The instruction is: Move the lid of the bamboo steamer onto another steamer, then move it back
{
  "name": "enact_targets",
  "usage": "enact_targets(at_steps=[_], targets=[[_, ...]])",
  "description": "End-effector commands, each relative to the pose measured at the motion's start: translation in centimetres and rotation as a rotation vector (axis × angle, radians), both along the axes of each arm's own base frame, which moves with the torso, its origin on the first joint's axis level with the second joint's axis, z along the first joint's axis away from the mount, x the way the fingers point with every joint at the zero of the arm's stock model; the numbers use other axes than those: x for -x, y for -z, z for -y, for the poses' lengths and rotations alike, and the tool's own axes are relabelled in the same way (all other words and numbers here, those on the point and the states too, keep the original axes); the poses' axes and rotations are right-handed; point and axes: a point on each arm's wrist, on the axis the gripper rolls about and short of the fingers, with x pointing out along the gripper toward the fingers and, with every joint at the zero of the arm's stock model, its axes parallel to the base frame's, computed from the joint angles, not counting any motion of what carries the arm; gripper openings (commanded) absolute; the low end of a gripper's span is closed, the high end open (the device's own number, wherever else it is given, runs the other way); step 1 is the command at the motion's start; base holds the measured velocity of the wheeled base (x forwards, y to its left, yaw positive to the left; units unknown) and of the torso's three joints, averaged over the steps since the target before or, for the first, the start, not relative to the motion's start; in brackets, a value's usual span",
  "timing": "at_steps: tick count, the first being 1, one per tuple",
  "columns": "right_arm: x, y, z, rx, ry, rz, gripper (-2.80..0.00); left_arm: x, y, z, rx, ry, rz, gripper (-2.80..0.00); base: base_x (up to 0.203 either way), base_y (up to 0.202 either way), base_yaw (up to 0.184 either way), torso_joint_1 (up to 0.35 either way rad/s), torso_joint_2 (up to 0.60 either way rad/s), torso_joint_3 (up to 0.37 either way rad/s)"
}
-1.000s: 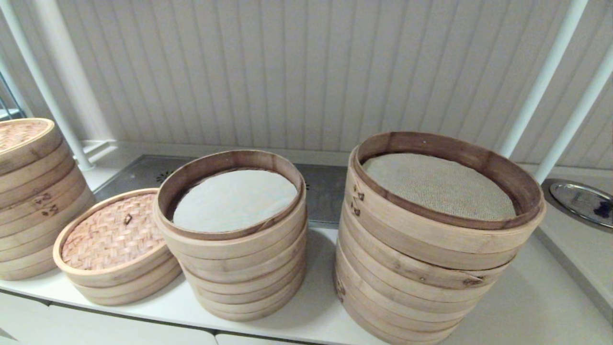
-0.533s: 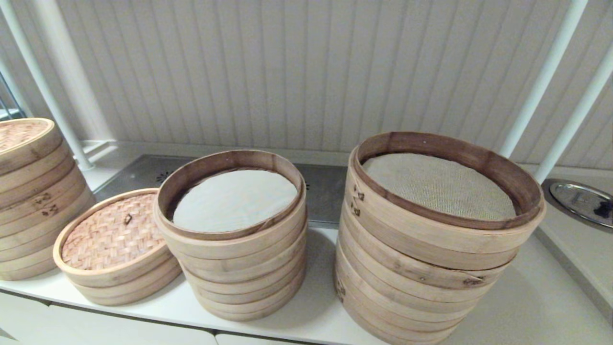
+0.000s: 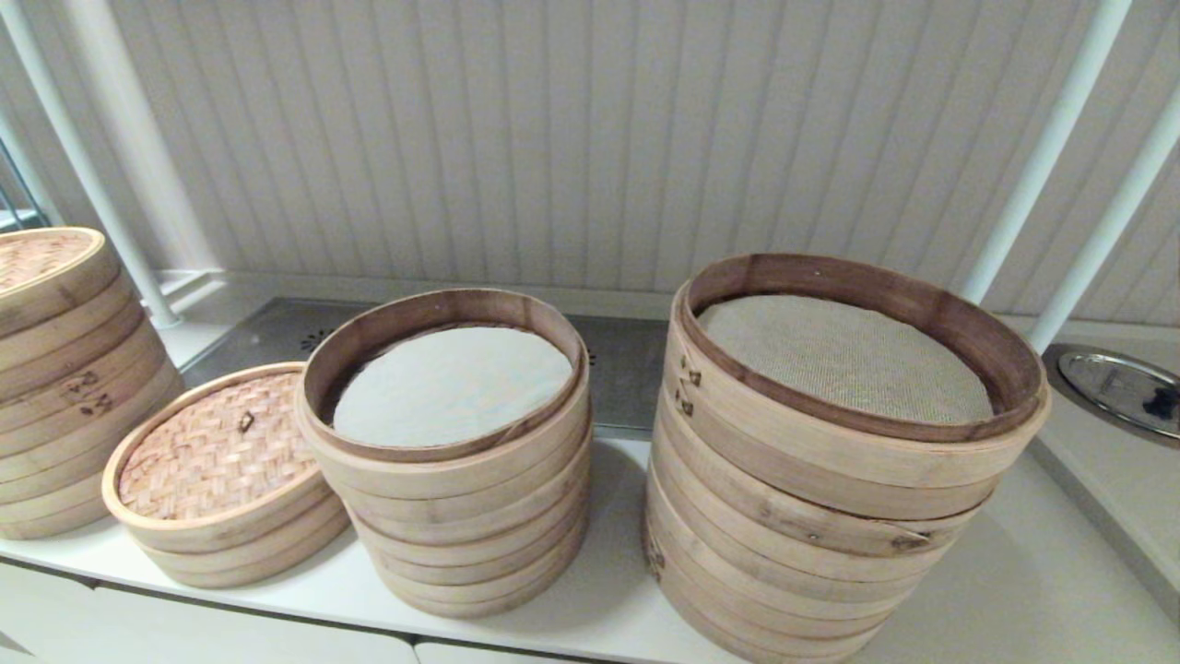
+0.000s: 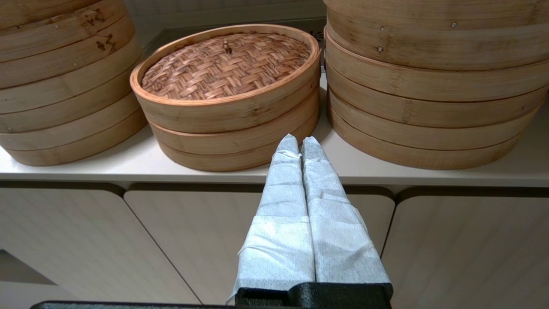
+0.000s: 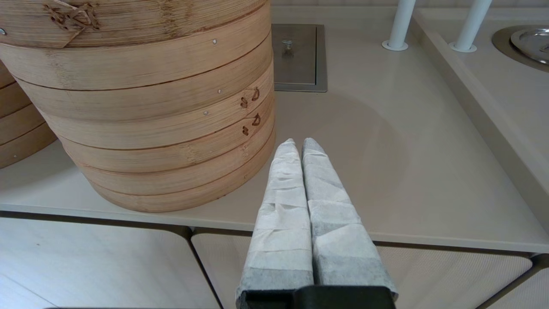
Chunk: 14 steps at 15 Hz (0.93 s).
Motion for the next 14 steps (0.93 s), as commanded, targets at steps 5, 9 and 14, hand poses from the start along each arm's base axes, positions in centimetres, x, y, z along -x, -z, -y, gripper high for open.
enact_targets(at_steps=[5,9,14], targets=[[-0.01,0.04,0.0,0.0,0.0,-0.001,-2.8,-0.01,0.0,0.0,-0.001,0.0,-0.001,-2.8,0.0,0.0,0.0,0.0,0.0,0.0],[-0.01,0.04,0.0,0.0,0.0,-0.001,-2.8,-0.01,0.0,0.0,0.002,0.0,-0.001,-2.8,0.0,0.0,0.0,0.0,0.0,0.0],[-0.01,0.04,0.0,0.0,0.0,-0.001,-2.8,-0.01,0.0,0.0,0.005,0.0,-0.001,-2.8,0.0,0.0,0.0,0.0,0.0,0.0]])
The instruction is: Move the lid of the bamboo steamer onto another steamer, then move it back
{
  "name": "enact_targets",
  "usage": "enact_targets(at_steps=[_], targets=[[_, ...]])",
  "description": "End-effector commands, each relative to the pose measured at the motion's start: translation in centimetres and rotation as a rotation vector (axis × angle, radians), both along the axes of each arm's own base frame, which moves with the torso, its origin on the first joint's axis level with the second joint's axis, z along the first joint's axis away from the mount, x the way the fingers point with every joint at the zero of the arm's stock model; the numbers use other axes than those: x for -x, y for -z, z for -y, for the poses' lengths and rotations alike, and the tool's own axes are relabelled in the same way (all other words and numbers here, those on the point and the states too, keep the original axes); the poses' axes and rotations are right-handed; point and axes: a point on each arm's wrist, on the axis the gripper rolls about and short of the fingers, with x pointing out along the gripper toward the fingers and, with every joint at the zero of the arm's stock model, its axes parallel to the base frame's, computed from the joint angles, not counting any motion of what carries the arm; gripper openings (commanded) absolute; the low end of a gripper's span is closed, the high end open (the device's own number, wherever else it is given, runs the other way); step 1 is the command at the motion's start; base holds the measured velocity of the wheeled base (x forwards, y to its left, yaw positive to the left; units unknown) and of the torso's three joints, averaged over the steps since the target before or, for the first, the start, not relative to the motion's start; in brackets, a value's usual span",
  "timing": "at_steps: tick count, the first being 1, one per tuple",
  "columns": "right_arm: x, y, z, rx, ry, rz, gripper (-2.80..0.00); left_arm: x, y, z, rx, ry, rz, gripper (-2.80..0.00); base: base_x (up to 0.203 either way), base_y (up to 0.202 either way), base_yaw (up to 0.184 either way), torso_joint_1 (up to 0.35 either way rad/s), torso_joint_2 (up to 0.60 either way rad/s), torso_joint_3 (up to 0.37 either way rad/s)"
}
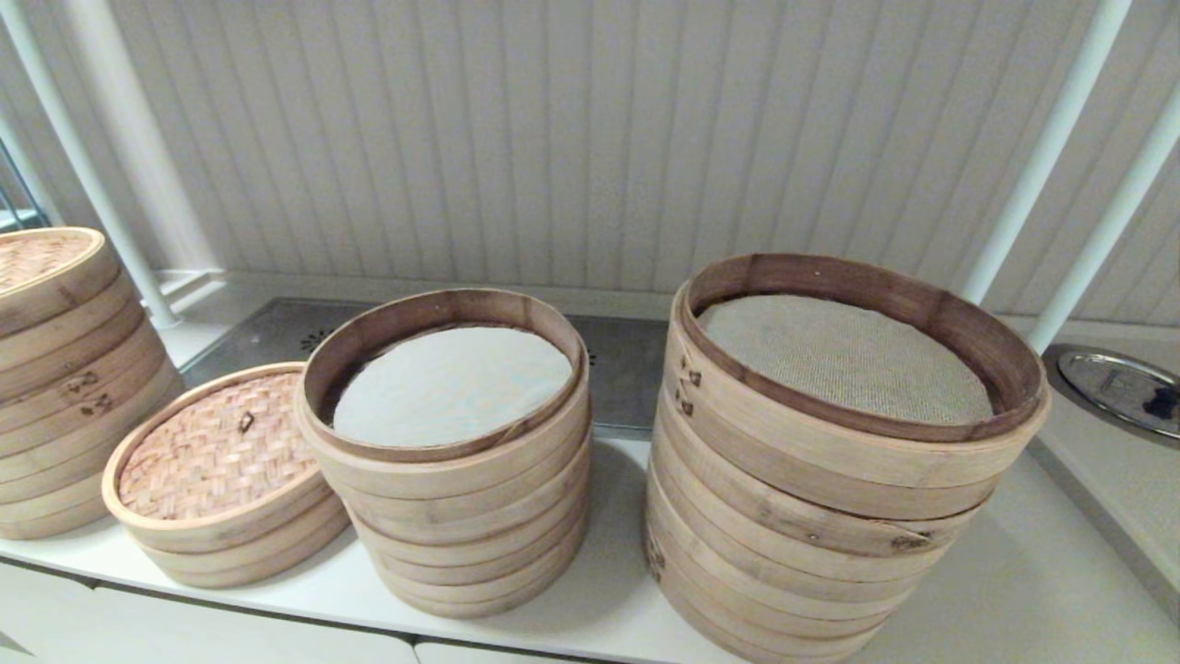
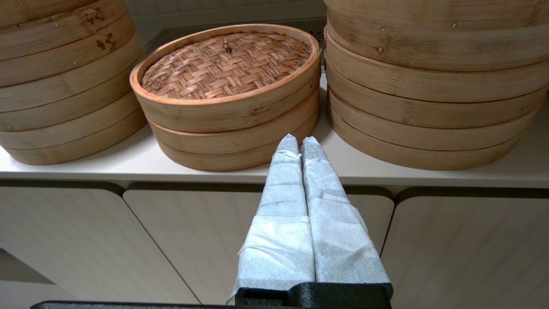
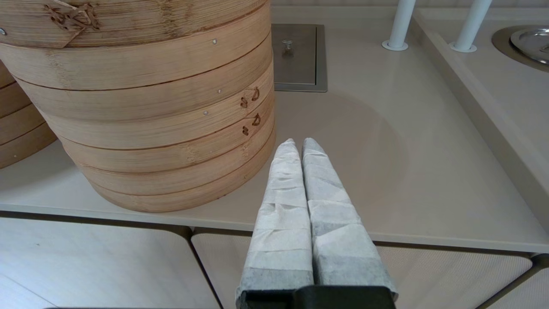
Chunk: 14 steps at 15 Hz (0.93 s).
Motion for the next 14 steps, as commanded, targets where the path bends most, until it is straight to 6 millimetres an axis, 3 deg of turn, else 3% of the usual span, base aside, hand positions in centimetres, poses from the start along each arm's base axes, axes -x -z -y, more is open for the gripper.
enact_targets(at_steps=[1,14], targets=[[-0.01,0.04,0.0,0.0,0.0,-0.001,-2.8,-0.01,0.02,0.0,0.001,-0.001,-0.003,-2.8,0.0,0.0,0.0,0.0,0.0,0.0],[-0.02,0.04,0.0,0.0,0.0,-0.002,-2.8,-0.03,0.09,0.0,0.003,-0.001,-0.005,-2.8,0.0,0.0,0.0,0.0,0.0,0.0]])
